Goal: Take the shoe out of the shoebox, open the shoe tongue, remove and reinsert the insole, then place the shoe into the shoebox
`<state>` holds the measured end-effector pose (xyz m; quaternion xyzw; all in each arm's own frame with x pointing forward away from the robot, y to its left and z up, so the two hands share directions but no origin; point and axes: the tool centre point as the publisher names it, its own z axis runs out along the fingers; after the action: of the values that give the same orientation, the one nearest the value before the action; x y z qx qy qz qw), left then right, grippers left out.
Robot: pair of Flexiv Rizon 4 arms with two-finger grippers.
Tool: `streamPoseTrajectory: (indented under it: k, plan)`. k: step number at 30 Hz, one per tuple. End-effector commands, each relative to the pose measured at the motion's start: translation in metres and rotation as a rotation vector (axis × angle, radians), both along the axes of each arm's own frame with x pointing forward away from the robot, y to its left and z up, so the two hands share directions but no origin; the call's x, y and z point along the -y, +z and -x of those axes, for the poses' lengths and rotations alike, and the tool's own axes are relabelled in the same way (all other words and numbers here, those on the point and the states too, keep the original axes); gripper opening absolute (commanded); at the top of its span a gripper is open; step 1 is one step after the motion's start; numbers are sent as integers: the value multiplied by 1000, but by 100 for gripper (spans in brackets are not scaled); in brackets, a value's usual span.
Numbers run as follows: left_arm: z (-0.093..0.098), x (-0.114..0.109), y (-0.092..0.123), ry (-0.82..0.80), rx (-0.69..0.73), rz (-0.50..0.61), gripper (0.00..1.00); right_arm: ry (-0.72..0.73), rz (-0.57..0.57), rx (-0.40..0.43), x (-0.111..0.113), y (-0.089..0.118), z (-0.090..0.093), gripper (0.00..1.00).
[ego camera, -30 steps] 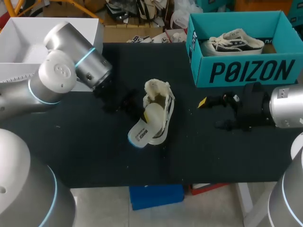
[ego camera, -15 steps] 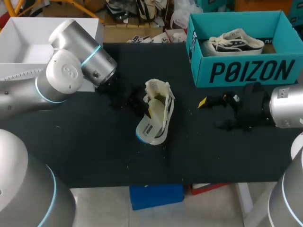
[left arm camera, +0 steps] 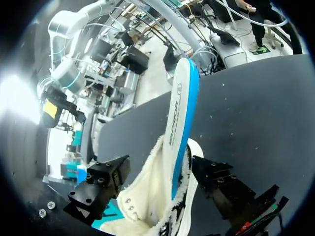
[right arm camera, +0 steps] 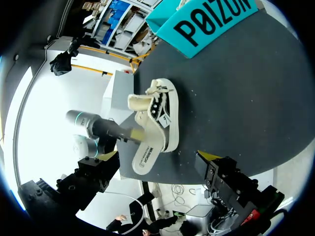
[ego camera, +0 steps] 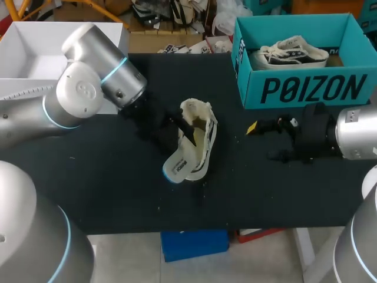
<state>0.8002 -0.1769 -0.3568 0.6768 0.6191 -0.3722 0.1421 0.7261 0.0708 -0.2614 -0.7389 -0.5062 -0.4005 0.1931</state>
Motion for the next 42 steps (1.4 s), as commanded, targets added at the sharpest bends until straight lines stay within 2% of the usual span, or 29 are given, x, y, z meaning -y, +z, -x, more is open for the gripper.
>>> streamPoseTrajectory:
  k: [1,4,6,9,28,42]
  plan:
    - [15,-10,11,4,12,-6,94,-2,3,-1,-1,0,0,100]
    - [22,-13,13,-11,-5,-9,49,-2,3,-1,-1,0,0,100]
    - [26,-15,13,-15,-14,-10,33,-2,3,-1,-1,0,0,100]
    - [29,-16,11,-25,-25,-23,0,-2,3,-1,-1,0,0,100]
    - [23,1,5,43,10,10,0,-2,3,-1,-1,0,0,100]
    - [5,-4,-9,125,69,-15,0,-2,3,-1,-1,0,0,100]
